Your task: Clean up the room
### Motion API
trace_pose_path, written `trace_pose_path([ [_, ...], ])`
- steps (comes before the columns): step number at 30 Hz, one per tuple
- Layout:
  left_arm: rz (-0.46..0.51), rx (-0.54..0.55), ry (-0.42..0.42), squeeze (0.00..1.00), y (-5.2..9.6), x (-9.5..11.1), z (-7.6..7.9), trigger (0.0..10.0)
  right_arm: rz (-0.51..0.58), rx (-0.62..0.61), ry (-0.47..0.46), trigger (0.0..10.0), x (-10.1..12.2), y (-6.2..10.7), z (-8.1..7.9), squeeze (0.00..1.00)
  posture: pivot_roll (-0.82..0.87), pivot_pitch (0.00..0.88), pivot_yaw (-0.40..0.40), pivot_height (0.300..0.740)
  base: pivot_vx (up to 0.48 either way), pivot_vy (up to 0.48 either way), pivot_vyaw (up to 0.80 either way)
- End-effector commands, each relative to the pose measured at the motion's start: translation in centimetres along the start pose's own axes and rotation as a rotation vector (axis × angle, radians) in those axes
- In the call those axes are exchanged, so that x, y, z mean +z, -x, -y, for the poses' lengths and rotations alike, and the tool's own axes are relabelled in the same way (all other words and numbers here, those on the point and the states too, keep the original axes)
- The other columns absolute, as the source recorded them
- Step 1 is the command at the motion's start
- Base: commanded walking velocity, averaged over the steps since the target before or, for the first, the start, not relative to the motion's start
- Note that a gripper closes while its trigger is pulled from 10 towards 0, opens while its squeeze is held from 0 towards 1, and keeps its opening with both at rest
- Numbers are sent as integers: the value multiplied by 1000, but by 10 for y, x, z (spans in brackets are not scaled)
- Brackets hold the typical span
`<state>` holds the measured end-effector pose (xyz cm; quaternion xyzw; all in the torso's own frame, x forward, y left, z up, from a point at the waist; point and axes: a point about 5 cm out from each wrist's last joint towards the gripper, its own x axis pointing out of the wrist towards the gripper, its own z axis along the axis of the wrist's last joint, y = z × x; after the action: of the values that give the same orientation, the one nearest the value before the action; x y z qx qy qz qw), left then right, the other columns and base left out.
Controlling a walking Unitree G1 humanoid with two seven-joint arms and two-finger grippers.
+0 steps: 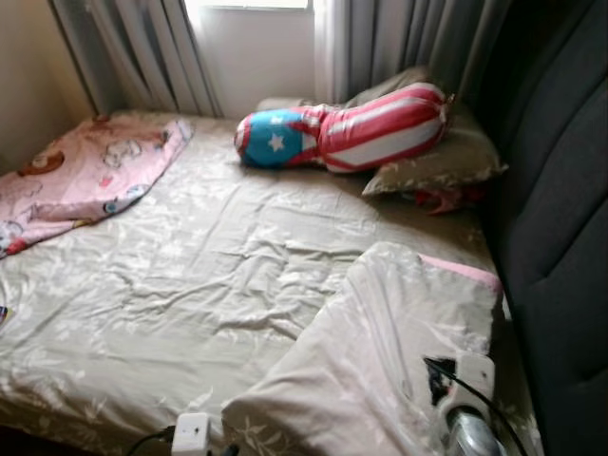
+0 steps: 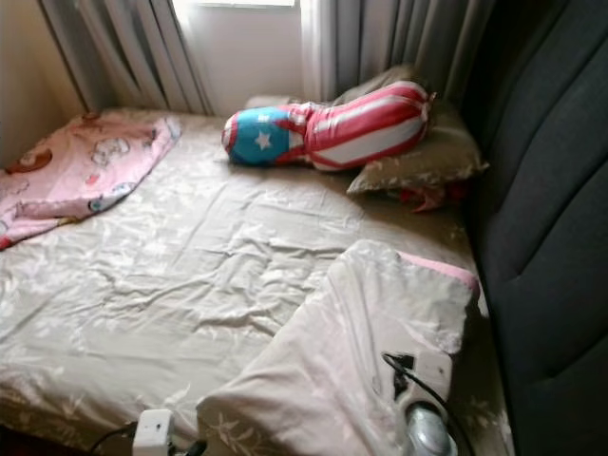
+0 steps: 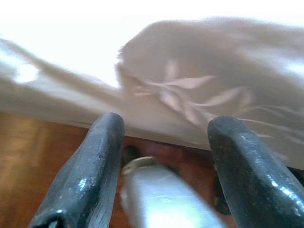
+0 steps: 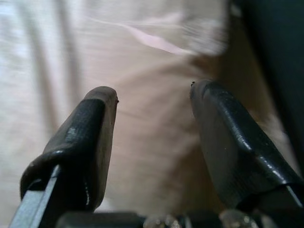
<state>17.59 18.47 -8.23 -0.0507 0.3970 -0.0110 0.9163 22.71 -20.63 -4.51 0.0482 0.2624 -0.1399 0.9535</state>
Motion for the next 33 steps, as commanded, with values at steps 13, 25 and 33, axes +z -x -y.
trace_pose_path([
  [13, 27, -6, 11, 0, 3, -3, -3, 10000, -18, 38, -16, 10000, -4, 2, -10, 0, -59, 0, -22, 698, 0, 0, 0],
  [25, 363, -107, -47, 0, -15, 90, 31, 10000, -13, 56, 13, 10000, -5, 2, -14, 0, -59, 0, -13, 668, 0, 0, 0],
  [33, 352, -107, -50, 0, -15, 88, 27, 10000, -33, 53, -40, 10000, -4, 1, -17, 1000, -53, 0, -5, 668, 0, 0, 0],
])
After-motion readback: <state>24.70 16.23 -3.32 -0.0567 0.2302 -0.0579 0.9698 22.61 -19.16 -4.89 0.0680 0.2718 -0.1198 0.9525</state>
